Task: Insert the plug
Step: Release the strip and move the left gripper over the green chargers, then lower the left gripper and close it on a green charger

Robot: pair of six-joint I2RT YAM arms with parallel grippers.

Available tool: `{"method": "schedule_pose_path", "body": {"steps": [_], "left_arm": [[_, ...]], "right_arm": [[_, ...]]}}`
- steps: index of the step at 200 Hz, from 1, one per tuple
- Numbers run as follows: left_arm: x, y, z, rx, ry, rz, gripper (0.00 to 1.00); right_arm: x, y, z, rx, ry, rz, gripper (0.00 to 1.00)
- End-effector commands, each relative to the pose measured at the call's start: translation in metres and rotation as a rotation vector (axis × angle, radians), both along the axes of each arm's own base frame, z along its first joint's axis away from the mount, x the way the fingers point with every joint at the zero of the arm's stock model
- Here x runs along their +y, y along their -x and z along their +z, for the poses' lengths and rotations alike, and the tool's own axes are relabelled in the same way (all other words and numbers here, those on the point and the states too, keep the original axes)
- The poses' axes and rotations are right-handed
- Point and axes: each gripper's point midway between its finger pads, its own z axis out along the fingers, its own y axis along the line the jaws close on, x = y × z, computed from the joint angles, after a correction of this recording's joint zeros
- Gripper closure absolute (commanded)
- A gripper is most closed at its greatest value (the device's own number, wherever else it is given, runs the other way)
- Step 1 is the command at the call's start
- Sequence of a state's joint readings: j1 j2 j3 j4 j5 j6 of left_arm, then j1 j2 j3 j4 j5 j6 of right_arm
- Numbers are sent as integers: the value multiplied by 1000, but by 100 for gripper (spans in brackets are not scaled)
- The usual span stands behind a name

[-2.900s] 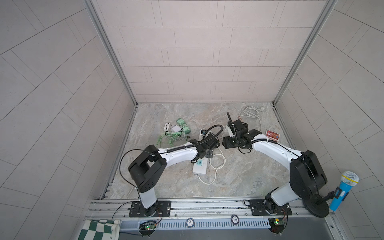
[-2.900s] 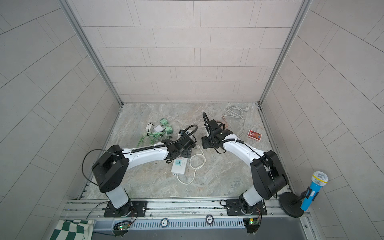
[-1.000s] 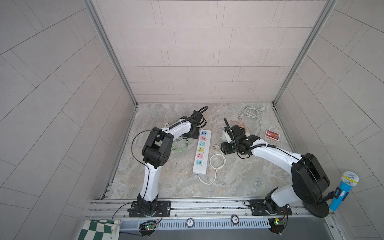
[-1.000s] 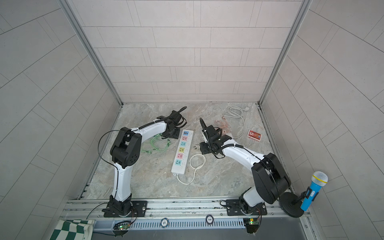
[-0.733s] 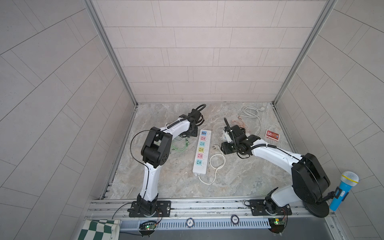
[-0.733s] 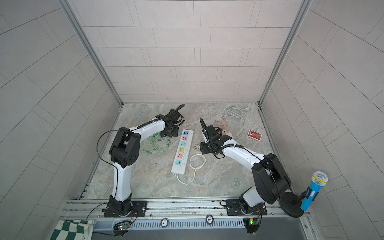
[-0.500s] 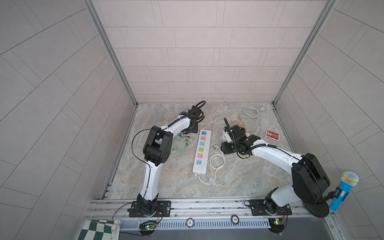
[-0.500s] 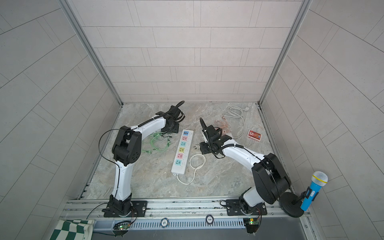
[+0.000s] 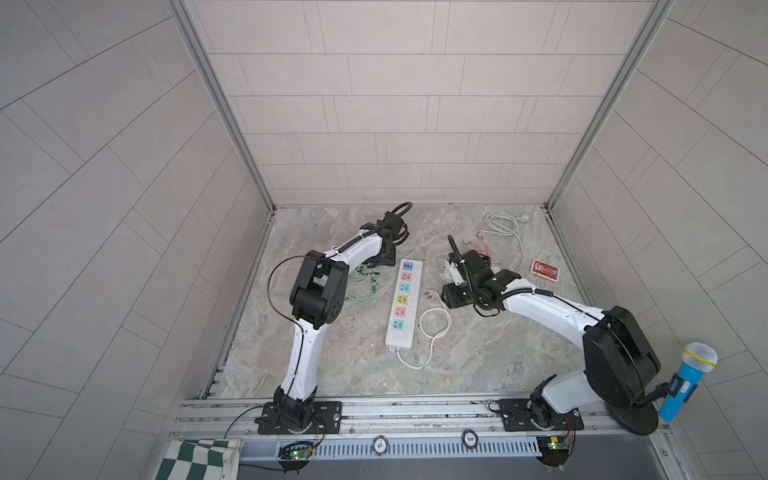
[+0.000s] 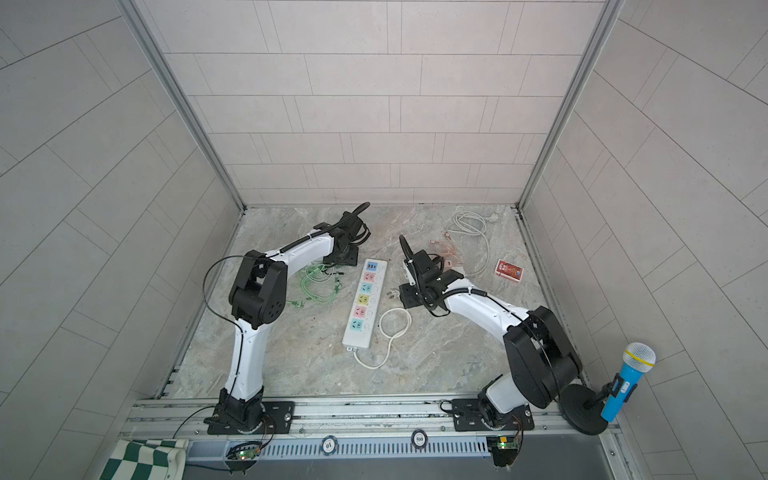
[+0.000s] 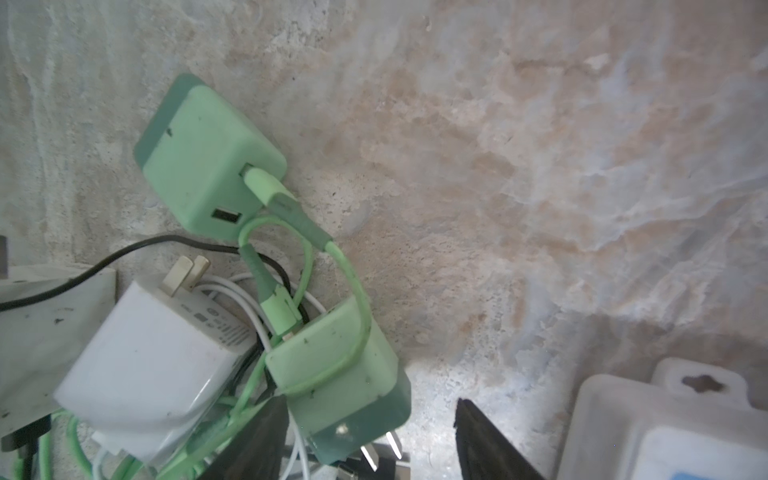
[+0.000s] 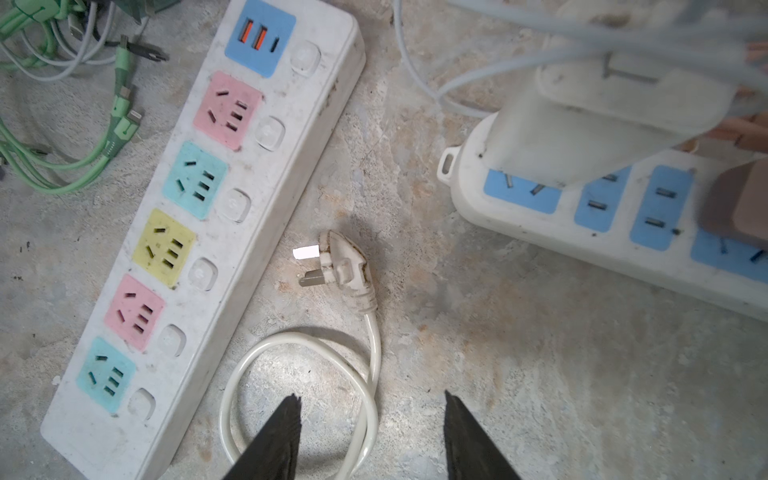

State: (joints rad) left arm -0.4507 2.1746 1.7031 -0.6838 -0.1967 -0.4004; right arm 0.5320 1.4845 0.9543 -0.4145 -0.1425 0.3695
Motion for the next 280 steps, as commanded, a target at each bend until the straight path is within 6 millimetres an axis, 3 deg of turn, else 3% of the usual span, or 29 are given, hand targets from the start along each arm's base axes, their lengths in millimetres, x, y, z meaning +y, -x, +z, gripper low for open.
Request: {"method": "schedule_pose_path", "body": {"steps": [1,48,105,167,217,280], "left_arm": [[3,13,22,-23,34,9,31],[-1,27,20,-17,15,-6,31],[-8,11,7,-2,8,3,37],[-1,1,5,-12,11,53,37],[9,-6,-7,5,27,107,37],[7,-11,-20,30,33,117,41]], "right_arm": [[0,3,2,-14,1,17,45],[1,3,1,-13,2,22,45],[-1,4,3,-22,-1,24,45],[1,4,1,-16,-2,33,45],[3,4,0,-15,-9,42,45],[6,4,-3,-8,-16,52,45]]}}
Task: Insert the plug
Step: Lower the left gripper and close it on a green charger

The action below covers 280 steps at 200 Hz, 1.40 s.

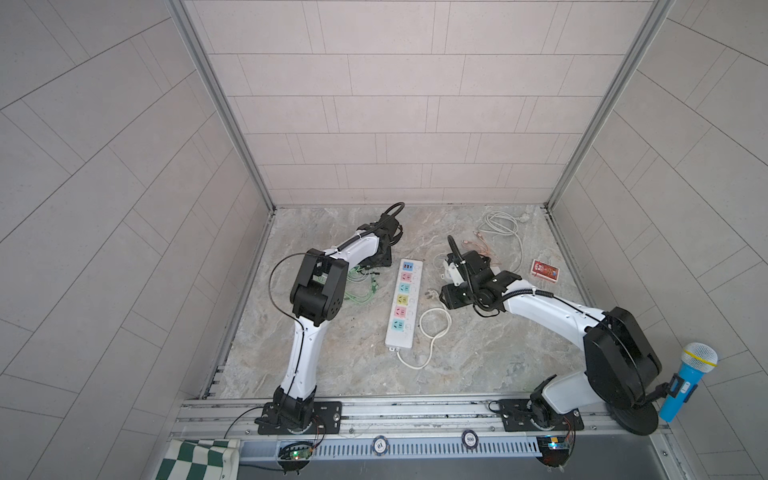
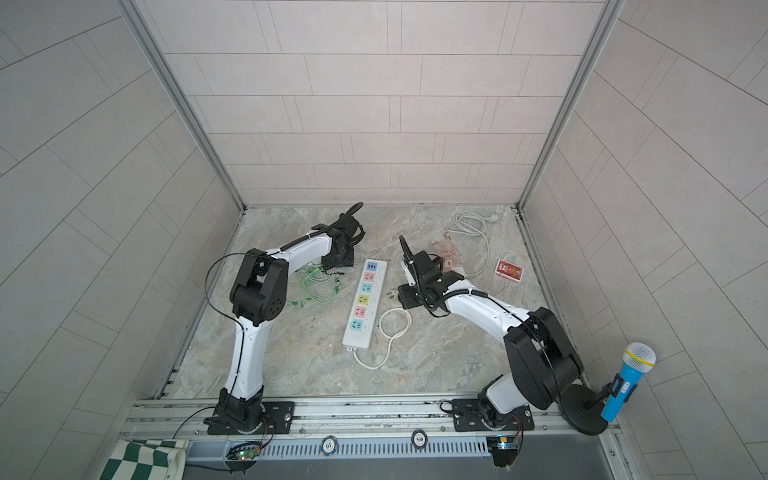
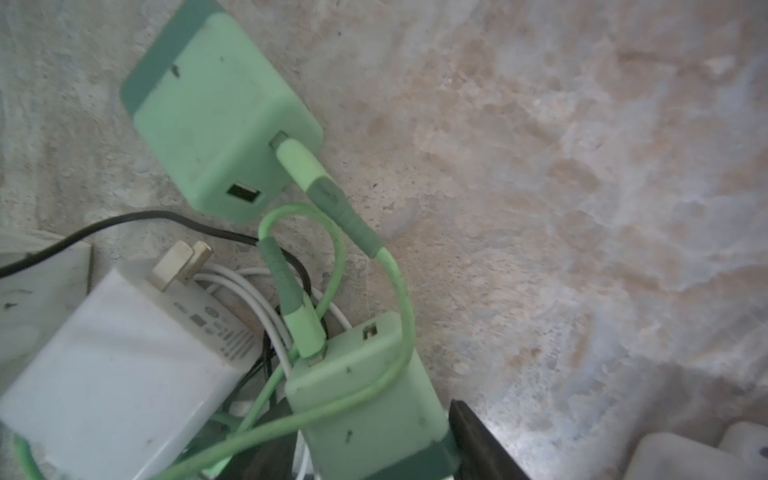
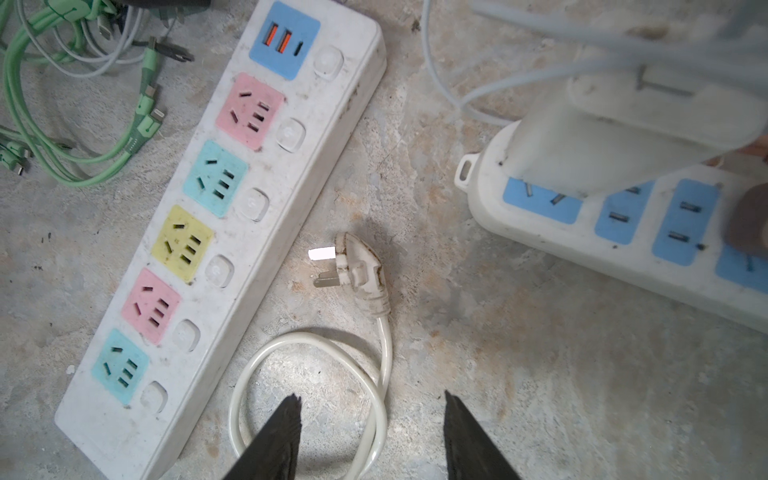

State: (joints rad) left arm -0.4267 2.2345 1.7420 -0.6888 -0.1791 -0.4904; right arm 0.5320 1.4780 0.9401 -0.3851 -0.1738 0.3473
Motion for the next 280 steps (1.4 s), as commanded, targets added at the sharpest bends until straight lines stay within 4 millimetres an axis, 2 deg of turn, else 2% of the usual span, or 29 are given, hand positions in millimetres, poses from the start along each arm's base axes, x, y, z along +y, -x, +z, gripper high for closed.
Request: {"method": "schedule_pose_path", "body": {"steps": [1,24,55,86,118,142,179,205,243,259,280], "left_arm": [[1,-3,-3,11,-5,17,41],[3,-5,-4,9,-11,20,42],[4,-6,-5,19,-26,9,59],[4,-6,-1,19,-34,-2,70],[5,-3,9,13,-43,-22,72],[-1,7,22,11,-31,-57,73],[-11,42,30,24,23,-124,82],[-18,67,23,34,94,-159,83],[-12,103,2,100,35,-199,84],[-4,116,-6,115,-2,-190,75],[7,121,-5,96,-50,-168,61]], "right_arm": [[0,3,-4,4,9,17,45],[0,3,-5,8,9,19,45],[0,3,-4,6,10,22,46],[2,4,-4,6,3,26,46],[4,5,-4,10,-5,33,46],[4,4,-3,8,-9,33,46],[7,5,-1,9,-24,36,46],[11,6,-1,15,-45,45,46],[10,8,4,6,-41,40,46],[9,9,5,2,-41,39,46],[9,10,5,3,-39,40,46]]}}
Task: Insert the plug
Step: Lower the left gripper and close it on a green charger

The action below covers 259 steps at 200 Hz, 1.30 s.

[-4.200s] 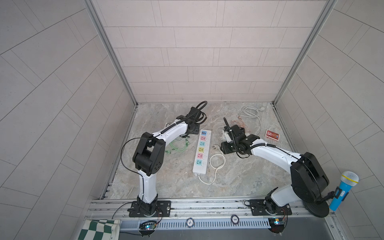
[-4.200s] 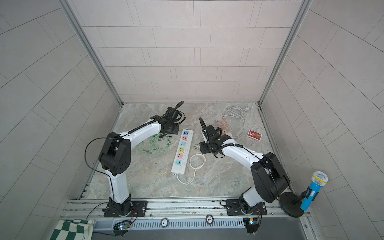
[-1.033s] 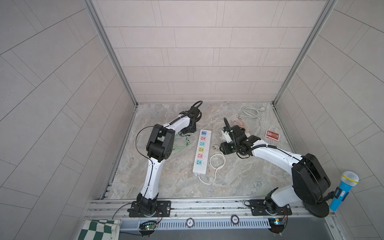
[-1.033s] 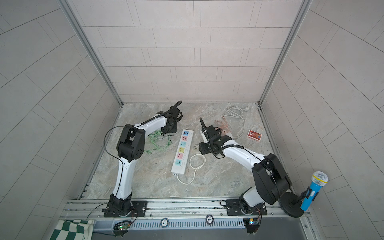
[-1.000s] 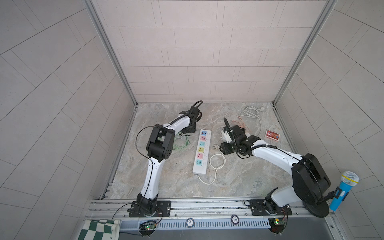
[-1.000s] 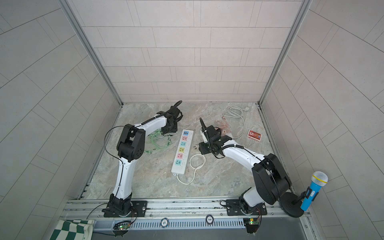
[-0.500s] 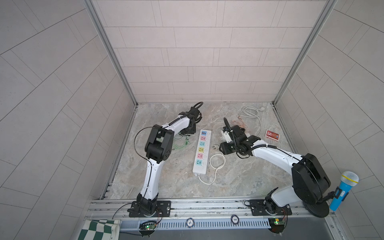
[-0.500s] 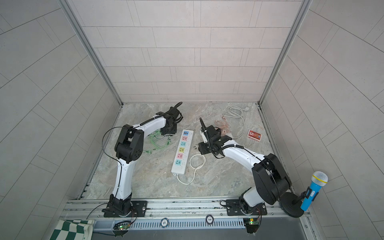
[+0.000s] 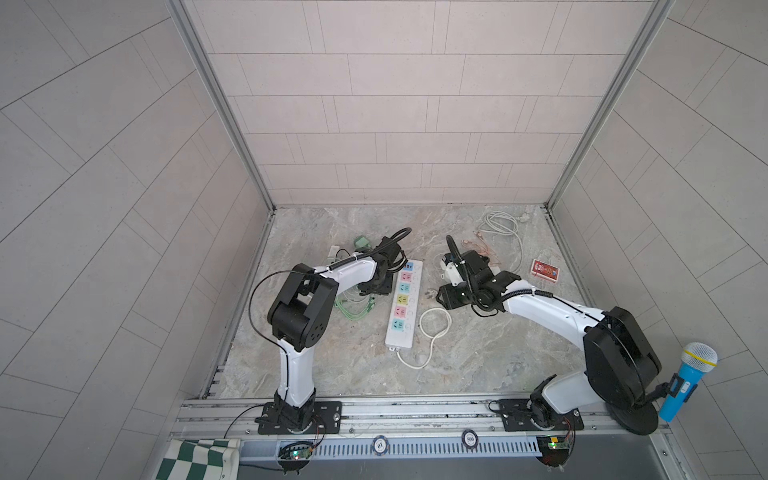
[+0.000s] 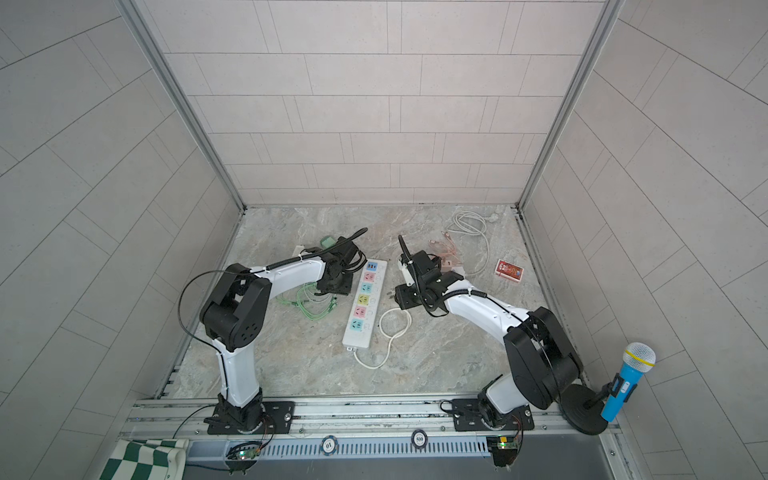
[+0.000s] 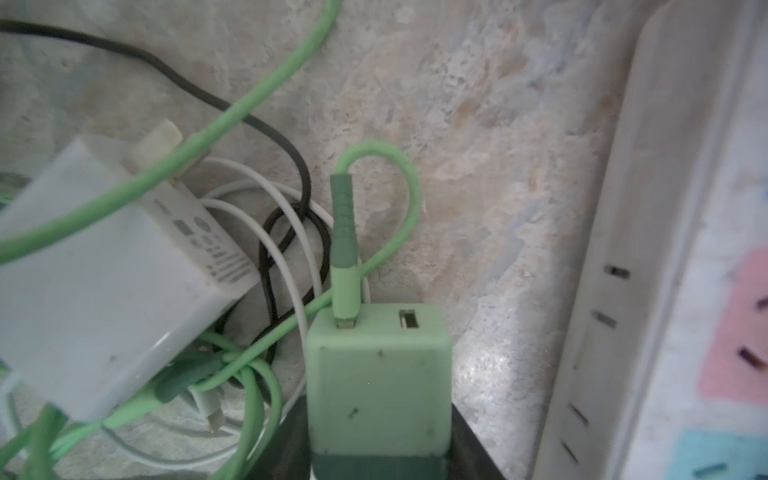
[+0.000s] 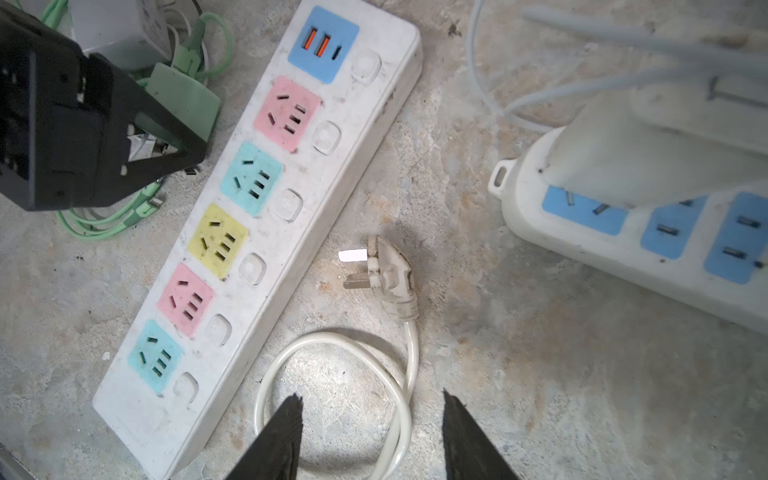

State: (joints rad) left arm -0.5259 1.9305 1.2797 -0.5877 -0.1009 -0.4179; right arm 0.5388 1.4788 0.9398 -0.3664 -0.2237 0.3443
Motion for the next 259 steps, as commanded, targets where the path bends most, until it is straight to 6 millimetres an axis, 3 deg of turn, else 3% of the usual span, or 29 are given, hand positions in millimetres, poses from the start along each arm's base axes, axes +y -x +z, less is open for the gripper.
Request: {"method": "schedule_pose_path", "body": {"steps": [1,8,59,114,213,259], "left_arm": [[16,13,0,-3,-68,17,60],[17,13,2,-10,-68,16,54],[13,8,20,-82,-116,-12,34],[2,7,27,-113,-171,-41,34],[2,1,16,-104,-214,-19,37],[-4,1,3,-72,-204,-27,43]], "right_arm": [[-2,7,2,-2,4,3,46],[-2,6,2,-1,5,4,46],[1,7,0,3,8,12,46],[1,7,0,3,7,14,46],[2,8,1,-1,5,20,46],[1,8,0,1,7,19,46]]}}
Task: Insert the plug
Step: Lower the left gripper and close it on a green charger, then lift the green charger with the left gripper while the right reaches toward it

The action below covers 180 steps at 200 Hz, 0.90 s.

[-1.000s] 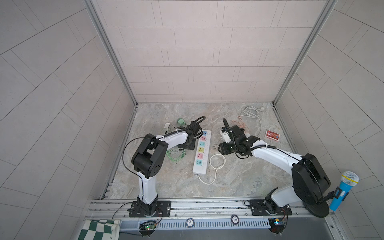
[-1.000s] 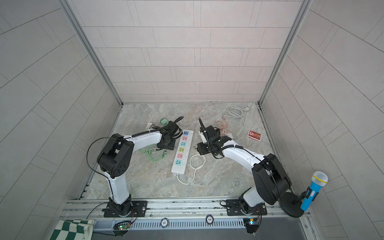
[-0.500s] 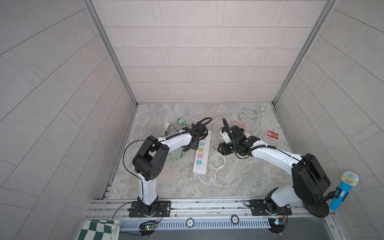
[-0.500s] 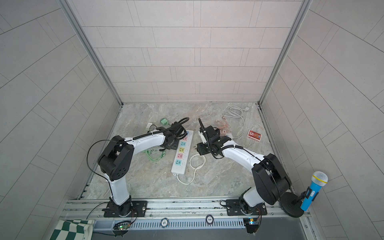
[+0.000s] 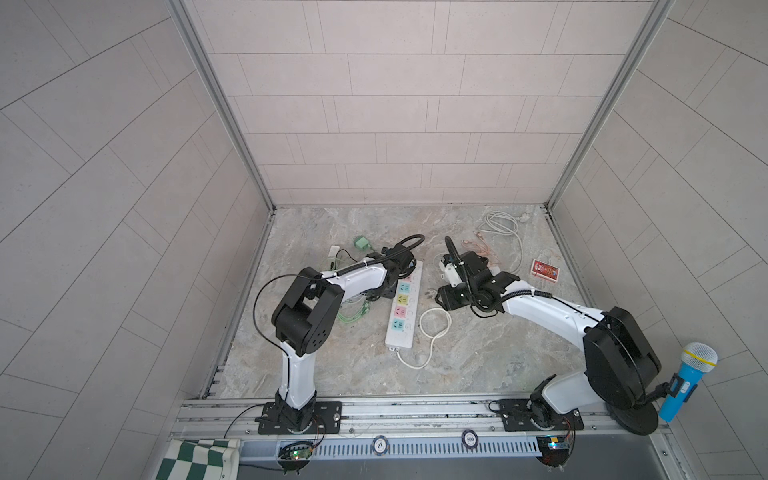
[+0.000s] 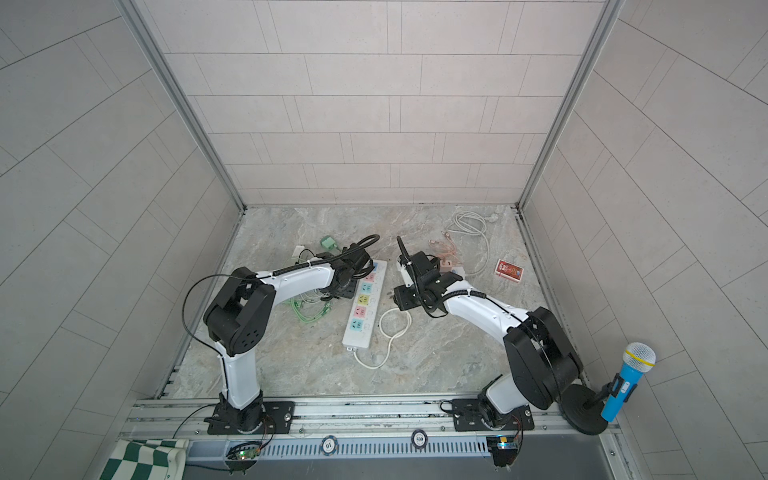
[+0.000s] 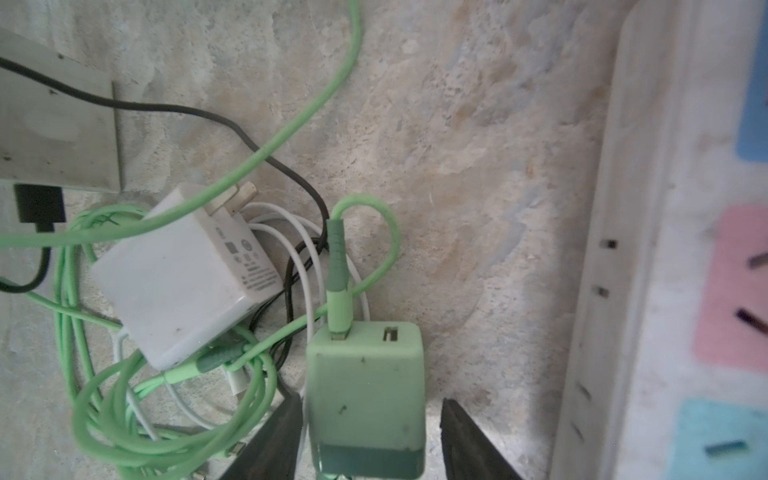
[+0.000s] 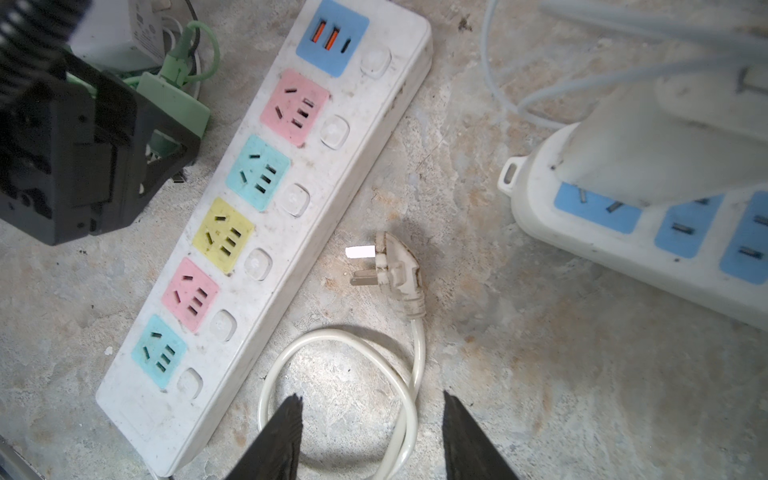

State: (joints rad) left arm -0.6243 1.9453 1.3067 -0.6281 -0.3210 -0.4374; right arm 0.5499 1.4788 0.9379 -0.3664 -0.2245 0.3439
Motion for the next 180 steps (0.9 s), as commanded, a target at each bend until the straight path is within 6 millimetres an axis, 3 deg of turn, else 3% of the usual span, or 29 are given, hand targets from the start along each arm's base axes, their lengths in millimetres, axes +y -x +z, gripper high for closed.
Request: {"method": "schedule_pose_path", "body": {"steps": [1,38,68,97,115,167,180], "left_arm": [[0,0,-7,24,-16,8,43],[-2,0,-11,35,-18,5,54],[-2,-2,-3,18,-12,-2,69],[-6,-3,17,-26,8,-30,79],[-17,-1,37,-82,53,-104,82],[-48,12,79,-294,327,-278,83],[-51,12,87,-355,372,-301,79]], "right_arm": [[-2,5,1,-2,7,8,46],[-3,5,3,-7,6,5,46],[-2,6,4,-6,2,7,46],[-2,5,5,-9,-2,1,46],[-1,4,10,-24,-19,-9,46],[25,1,60,-111,-280,-20,45],[31,2,75,-133,-337,-6,44]]}}
